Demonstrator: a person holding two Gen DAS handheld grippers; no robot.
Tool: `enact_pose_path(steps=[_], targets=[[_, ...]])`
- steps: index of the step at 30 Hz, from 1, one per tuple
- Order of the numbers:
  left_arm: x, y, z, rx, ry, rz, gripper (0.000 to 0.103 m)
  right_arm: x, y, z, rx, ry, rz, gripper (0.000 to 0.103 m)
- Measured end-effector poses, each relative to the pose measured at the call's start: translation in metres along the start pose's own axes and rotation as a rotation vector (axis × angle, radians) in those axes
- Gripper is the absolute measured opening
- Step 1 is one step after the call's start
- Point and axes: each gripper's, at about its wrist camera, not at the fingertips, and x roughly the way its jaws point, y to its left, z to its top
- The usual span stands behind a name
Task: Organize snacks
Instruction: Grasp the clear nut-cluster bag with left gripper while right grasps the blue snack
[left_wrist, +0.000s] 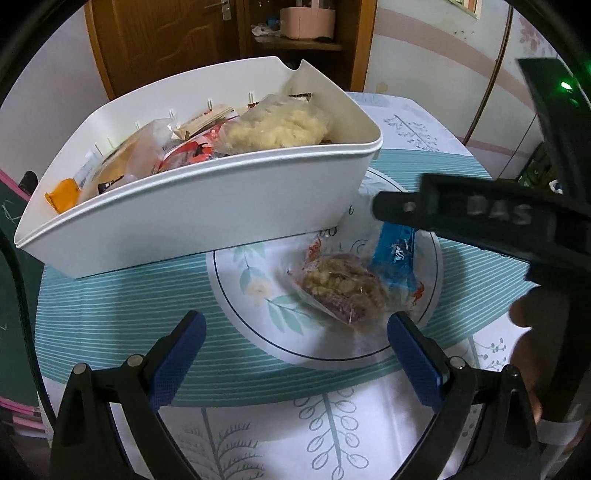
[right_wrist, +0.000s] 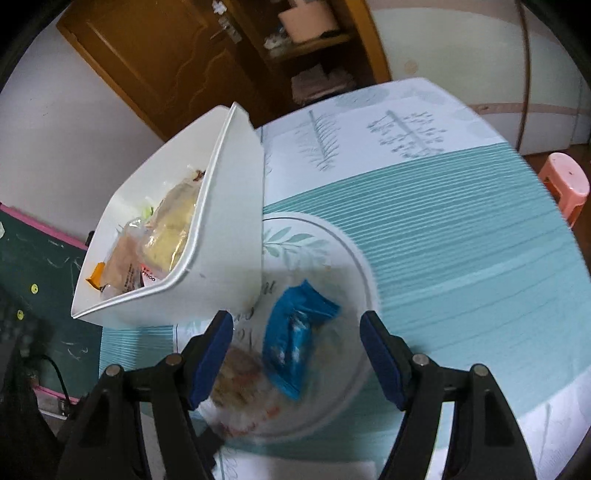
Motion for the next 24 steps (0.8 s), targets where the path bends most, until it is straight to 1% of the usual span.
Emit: enact_pose_path(steps=[1, 3, 4, 5, 6, 8, 12, 17, 24], targets=[[0.002, 0.000, 0.000, -0.001, 0.004, -0.002, 0.098, 0.004, 0.002, 0.001, -0.014, 0.007, -0.011, 0.071], [0.003, 0.000, 0.001, -0.003, 0.011, -0.006, 0.098, 0.013, 0.006, 0.000, -0.047, 0.035, -0.026, 0.063], [0.005, 0.000, 0.001, -0.004, 0.014, -0.008, 0.098, 0.016, 0.007, -0.001, -0.059, 0.049, -0.029, 0.048], [0.006, -0.001, 0.001, -0.006, 0.018, -0.010, 0.098, 0.016, 0.008, -0.003, -0.091, 0.030, -0.052, 0.039], [0.009, -0.001, 0.002, -0.010, 0.024, -0.016, 0.098, 0.016, 0.008, -0.004, -0.102, 0.035, -0.055, 0.036], [0.012, -0.002, 0.003, -0.017, 0.033, -0.026, 0.098, 0.014, 0.000, -0.005, -0.078, 0.031, -0.040, 0.035], [0.015, -0.003, 0.005, -0.029, 0.037, -0.057, 0.098, 0.001, -0.024, -0.011, -0.011, 0.000, -0.053, 0.033], [0.021, -0.010, 0.012, -0.011, 0.037, -0.055, 0.098, -0.012, -0.044, -0.024, 0.023, -0.011, -0.041, 0.032], [0.034, -0.015, 0.019, -0.042, 0.071, -0.082, 0.098, -0.022, -0.045, -0.037, 0.017, -0.014, -0.041, 0.032]])
